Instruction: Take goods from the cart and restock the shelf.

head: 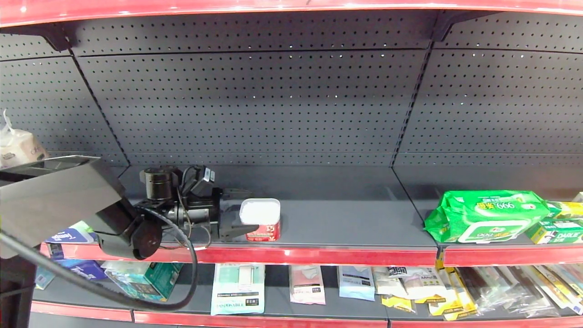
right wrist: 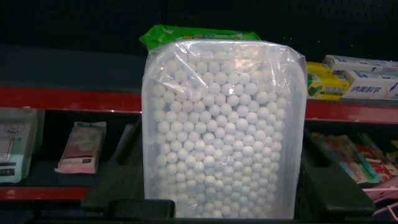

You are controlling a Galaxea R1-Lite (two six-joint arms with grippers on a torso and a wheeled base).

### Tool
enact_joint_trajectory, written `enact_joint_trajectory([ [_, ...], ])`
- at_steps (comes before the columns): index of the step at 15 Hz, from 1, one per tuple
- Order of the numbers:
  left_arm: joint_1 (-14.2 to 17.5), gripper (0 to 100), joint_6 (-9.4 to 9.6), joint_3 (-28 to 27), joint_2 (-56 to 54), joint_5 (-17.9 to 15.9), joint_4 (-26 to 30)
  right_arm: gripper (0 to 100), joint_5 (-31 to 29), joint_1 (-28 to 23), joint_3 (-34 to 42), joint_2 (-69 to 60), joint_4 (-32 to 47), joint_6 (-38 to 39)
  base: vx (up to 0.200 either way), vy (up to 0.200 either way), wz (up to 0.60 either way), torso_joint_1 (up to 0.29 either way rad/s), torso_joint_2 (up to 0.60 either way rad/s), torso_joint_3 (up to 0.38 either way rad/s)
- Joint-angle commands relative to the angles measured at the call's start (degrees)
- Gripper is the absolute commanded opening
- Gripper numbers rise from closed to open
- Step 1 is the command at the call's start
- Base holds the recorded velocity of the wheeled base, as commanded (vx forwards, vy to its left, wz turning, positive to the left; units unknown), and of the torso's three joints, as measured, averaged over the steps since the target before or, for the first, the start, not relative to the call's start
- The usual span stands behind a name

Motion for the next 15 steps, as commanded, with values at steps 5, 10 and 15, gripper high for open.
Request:
enact_joint_trajectory([
  [5,-2.6,100,-10.12,-3.1,-6.0,6.1,-2.1,0,0.2,0.1,0.6,0.0,-0.1,0.0,0.000,0.000,0.00,0.000,0.00,0.000],
  [10,-10.3,100,-22.33,-15.2,-6.5,55.1,-1.9,0,0.3,0.6,0.6,0.7,-0.1,0.1,0.000,0.000,0.00,0.000,0.00,0.000],
  [15,-9.2,100,-26.55,-19.4,-17.0,79.3,21.4,0,0.5,0.6,-2.3,6.0,-0.7,0.1,0.000,0.000,0.00,0.000,0.00,0.000],
])
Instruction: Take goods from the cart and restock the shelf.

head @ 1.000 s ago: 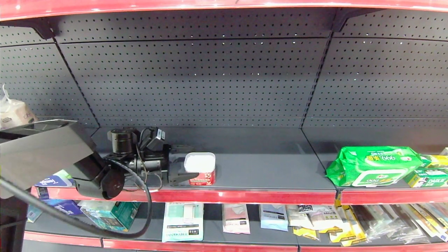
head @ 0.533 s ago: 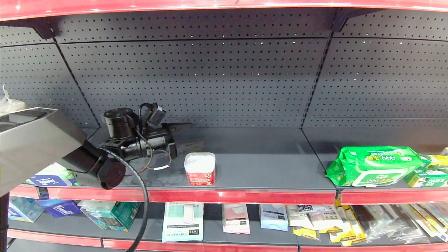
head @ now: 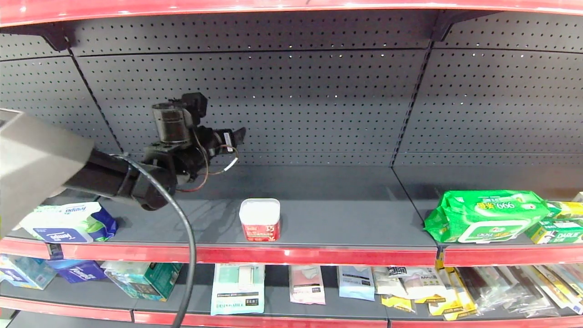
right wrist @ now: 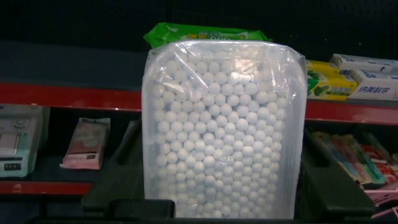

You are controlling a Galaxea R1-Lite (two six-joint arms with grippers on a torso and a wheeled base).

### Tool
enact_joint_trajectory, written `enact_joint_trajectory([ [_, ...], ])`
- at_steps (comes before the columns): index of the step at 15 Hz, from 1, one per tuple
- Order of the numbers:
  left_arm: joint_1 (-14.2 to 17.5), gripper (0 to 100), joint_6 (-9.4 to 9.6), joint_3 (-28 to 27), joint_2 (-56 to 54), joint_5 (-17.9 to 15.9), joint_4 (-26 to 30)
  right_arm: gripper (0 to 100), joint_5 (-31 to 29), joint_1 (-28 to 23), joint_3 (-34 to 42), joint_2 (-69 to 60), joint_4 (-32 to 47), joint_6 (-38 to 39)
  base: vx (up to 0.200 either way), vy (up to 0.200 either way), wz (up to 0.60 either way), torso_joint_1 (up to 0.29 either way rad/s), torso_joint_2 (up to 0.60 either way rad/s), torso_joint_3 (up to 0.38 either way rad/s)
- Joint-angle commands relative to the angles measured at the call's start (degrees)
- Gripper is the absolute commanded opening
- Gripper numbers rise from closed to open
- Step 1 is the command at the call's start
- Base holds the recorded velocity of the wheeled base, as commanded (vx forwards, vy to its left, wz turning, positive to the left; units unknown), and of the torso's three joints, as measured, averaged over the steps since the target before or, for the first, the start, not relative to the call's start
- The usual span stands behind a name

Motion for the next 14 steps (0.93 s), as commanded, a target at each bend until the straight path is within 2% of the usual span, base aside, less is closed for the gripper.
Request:
enact_joint_trajectory([
  [1,0.0,100,-3.12,5.2,-9.8,1.6,2.9,0,-0.3,0.0,-3.5,5.8,-0.1,0.0,0.000,0.000,0.00,0.000,0.00,0.000],
  [3,0.0,100,-1.18,14.4,-18.8,-3.1,6.3,0,-0.7,-0.4,-8.0,12.1,-0.1,1.3,0.000,0.000,0.00,0.000,0.00,0.000],
  [6,-0.5,100,3.39,31.5,-37.3,-7.8,11.9,0,-1.3,-0.4,-9.4,18.1,-0.7,3.4,0.000,0.000,0.00,0.000,0.00,0.000],
  [7,-0.6,100,5.85,36.9,-45.3,-10.3,15.4,0,-1.2,-0.3,-9.4,19.5,-0.7,3.9,0.000,0.000,0.00,0.000,0.00,0.000],
  [8,-0.6,100,8.13,40.6,-53.8,-11.1,21.6,0,-0.9,-0.3,-9.4,21.0,-0.9,4.2,0.000,0.000,0.00,0.000,0.00,0.000],
  [9,-0.6,100,9.10,42.0,-59.8,-11.2,27.1,0,-0.8,-0.3,-9.7,21.9,-1.0,4.2,0.000,0.000,0.00,0.000,0.00,0.000],
  [10,-0.6,100,10.86,42.1,-70.5,-11.2,39.9,0,-1.1,-0.4,-10.0,23.8,-0.9,4.2,0.000,0.000,0.00,0.000,0.00,0.000],
  [11,-0.6,100,12.18,41.7,-79.1,-10.9,49.8,0,-1.0,-0.4,-10.4,25.6,-1.0,3.9,0.000,0.000,0.00,0.000,0.00,0.000],
  [12,-0.6,100,13.58,41.8,-86.8,-10.8,57.3,0,-0.9,0.0,-11.6,27.5,-0.9,3.3,0.000,0.000,0.00,0.000,0.00,0.000],
  [13,-0.5,100,14.37,42.1,-94.3,-10.6,63.4,0,-0.5,0.0,-12.8,28.9,-1.0,2.6,0.000,0.000,0.00,0.000,0.00,0.000],
  [14,-0.1,100,14.37,42.3,-101.0,-10.0,68.4,0,0.6,0.0,-13.9,29.7,-0.9,2.3,0.000,0.000,0.00,0.000,0.00,0.000],
])
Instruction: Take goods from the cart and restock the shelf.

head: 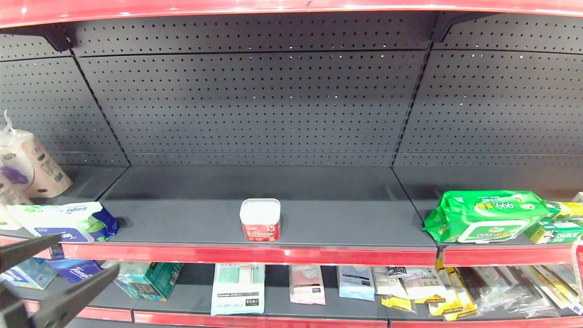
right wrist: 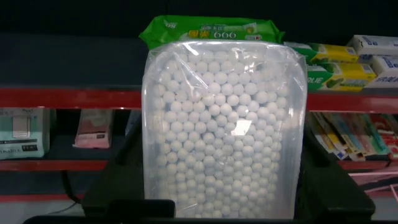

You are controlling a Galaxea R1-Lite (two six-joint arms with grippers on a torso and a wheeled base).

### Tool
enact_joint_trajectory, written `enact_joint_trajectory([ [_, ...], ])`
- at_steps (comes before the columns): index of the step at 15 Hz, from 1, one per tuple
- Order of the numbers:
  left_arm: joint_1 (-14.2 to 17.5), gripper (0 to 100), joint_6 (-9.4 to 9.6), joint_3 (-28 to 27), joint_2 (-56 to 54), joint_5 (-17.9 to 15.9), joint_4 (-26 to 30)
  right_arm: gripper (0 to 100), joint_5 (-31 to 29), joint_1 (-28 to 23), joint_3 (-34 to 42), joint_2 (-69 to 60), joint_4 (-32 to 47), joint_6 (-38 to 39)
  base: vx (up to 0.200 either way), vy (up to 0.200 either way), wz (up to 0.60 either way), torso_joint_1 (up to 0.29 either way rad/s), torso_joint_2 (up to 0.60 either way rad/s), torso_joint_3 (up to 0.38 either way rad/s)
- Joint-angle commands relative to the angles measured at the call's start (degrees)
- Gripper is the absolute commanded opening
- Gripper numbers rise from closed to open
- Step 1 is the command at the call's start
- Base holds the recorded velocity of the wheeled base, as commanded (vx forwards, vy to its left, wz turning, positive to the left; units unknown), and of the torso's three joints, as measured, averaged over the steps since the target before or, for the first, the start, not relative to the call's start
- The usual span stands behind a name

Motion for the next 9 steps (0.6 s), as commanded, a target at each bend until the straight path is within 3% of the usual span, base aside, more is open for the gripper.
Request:
enact_joint_trajectory([
  [1,0.4,100,3.22,3.1,-29.1,0.3,19.7,0,0.9,0.1,-1.7,3.4,0.0,-0.2,0.000,0.000,0.00,0.000,0.00,0.000],
  [3,0.4,100,3.22,3.6,-35.5,5.1,21.5,0,1.7,-0.1,-2.3,4.5,-0.1,-1.0,0.000,0.000,0.00,0.000,0.00,0.000],
  [4,0.4,100,3.22,3.9,-36.2,6.6,21.5,0,1.9,-0.1,-2.8,4.7,-0.1,-0.9,0.000,0.000,0.60,0.002,0.00,-0.002],
  [9,0.4,100,3.48,4.7,-37.8,7.3,21.4,0,1.9,-0.1,-4.7,6.3,-0.1,-0.9,0.000,0.000,0.60,0.008,0.00,0.009],
])
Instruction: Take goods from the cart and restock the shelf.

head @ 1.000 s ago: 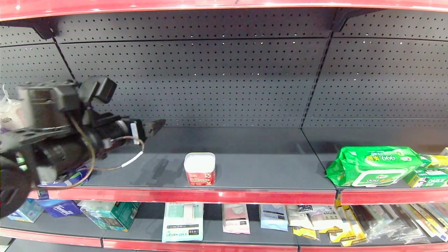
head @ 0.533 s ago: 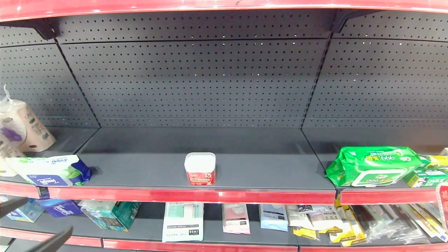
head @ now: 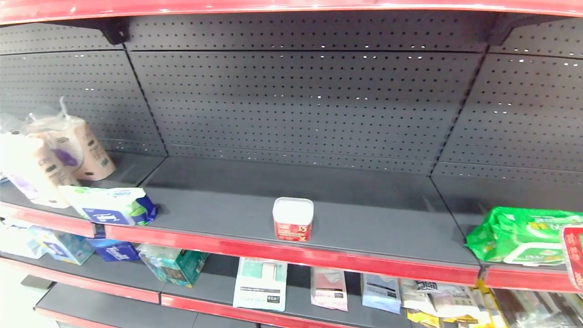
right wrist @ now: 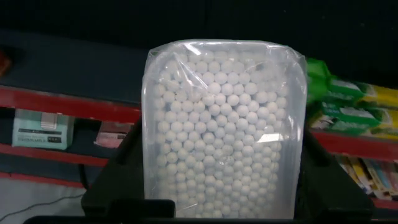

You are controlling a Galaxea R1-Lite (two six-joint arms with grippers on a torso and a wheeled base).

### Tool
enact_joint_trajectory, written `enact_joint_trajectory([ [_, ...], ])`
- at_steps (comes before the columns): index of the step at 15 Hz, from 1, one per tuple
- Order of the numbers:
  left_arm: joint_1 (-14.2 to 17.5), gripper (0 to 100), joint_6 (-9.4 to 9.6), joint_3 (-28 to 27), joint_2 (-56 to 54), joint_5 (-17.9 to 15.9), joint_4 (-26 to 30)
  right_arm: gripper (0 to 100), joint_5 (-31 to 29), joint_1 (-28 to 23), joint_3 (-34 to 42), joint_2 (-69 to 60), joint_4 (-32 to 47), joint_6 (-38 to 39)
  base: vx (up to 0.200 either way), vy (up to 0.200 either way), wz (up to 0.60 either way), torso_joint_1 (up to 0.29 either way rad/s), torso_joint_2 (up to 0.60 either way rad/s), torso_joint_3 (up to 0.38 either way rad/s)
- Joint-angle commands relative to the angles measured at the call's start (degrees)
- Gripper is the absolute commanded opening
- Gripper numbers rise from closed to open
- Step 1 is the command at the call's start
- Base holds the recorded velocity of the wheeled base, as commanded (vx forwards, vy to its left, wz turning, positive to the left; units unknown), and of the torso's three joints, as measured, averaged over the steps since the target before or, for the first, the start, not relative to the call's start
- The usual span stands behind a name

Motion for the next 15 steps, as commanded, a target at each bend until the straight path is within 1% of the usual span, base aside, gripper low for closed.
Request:
enact_joint_trajectory([
  [1,0.1,100,0.50,0.7,-2.5,0.4,-0.1,0,0.0,0.0,-0.6,1.0,-0.1,0.0,0.000,0.000,0.60,0.002,0.00,0.002],
  [3,0.1,100,1.29,2.3,-5.4,0.6,-0.3,0,0.8,0.1,-1.9,3.7,-1.2,-0.1,0.000,0.000,0.60,-0.002,0.00,0.005],
  [4,0.1,100,1.64,2.8,-7.0,0.6,-0.3,0,1.4,0.1,-2.3,6.2,-3.5,-0.2,0.000,0.000,0.00,0.000,0.00,0.000],
  [5,0.0,100,1.29,4.0,-8.6,-0.1,-0.3,0,2.1,0.2,-2.5,9.1,-7.0,-0.3,0.000,0.000,0.00,0.000,0.00,0.000],
  [6,-0.2,100,0.68,6.1,-8.6,-1.4,-0.6,0,4.6,0.3,-2.5,13.0,-10.7,-1.0,0.000,0.000,0.00,0.000,0.00,0.000],
  [7,-0.2,100,-0.03,7.3,-8.6,-3.2,-1.9,0,7.0,0.3,-2.6,15.8,-12.3,-1.7,0.000,0.000,0.00,0.000,0.00,0.000],
  [8,-0.2,100,-0.91,8.7,-8.6,-6.0,-3.7,0,9.9,0.3,-2.9,18.5,-13.4,-2.3,0.000,0.000,0.00,0.000,0.00,0.000],
  [9,-0.2,100,-1.26,10.1,-8.6,-7.6,-4.6,0,11.6,0.3,-3.5,20.6,-13.6,-2.9,0.000,0.000,0.00,0.000,0.00,0.000],
  [10,-0.2,100,-1.43,13.2,-8.6,-7.7,-6.4,0,12.6,0.0,-4.6,24.2,-13.7,-4.0,0.000,0.000,0.00,0.000,0.00,0.000],
  [11,-0.2,100,-3.28,14.6,-8.6,-7.1,-8.7,0,12.6,-0.1,-5.4,26.4,-13.7,-4.2,0.000,0.000,0.00,0.000,0.00,0.000],
  [12,-0.2,100,-4.69,14.7,-8.6,-6.4,-9.2,0,12.7,-0.1,-5.9,28.2,-13.7,-4.2,0.000,0.000,0.00,0.000,0.00,0.000],
  [15,-0.2,100,-5.30,15.3,-8.6,-6.3,-11.3,0,12.6,-0.2,-7.9,32.0,-13.7,-4.4,0.000,0.000,0.00,0.000,0.00,0.000],
])
